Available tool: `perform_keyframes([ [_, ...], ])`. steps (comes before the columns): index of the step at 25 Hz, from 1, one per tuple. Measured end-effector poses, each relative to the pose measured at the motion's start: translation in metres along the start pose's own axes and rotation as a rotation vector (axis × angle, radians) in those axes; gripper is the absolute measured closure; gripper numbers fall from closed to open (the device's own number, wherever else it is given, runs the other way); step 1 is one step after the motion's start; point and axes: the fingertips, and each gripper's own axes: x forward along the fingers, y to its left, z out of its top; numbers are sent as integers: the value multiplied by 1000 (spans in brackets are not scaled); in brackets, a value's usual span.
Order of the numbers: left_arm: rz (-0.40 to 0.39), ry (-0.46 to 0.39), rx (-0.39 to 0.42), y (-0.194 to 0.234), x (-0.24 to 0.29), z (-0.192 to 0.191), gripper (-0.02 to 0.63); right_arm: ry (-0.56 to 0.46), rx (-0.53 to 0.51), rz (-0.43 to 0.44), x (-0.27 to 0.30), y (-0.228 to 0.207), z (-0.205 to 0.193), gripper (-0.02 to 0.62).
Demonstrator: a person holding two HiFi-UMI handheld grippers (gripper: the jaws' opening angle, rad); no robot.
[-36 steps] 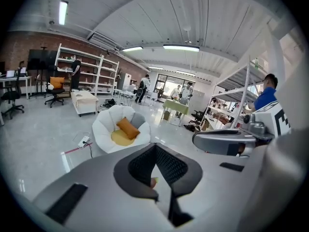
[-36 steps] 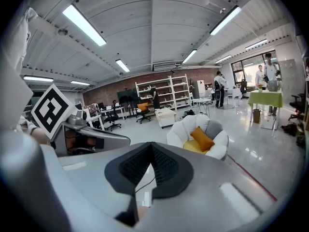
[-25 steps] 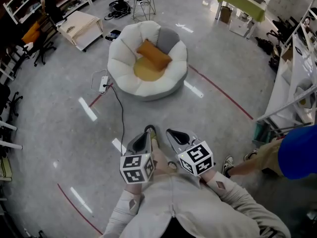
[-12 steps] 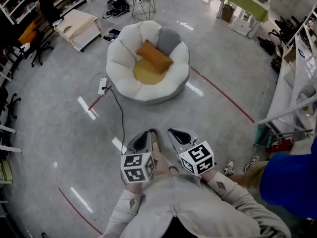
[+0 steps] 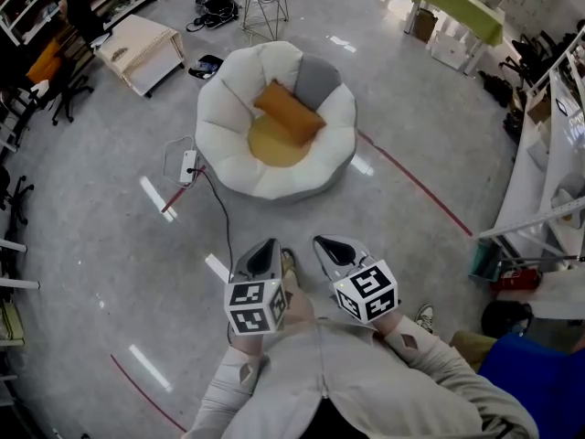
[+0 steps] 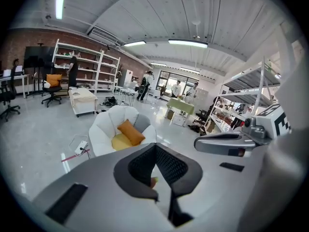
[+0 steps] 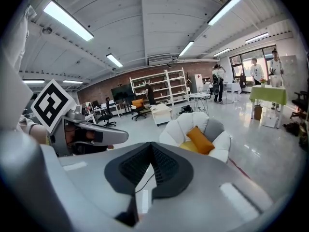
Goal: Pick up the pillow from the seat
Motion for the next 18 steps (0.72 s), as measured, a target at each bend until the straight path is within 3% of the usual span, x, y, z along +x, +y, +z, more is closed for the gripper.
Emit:
perform_keyframes([
  [18, -43, 52, 18, 78, 84, 86, 600, 20, 12, -20, 120, -45, 79, 597],
])
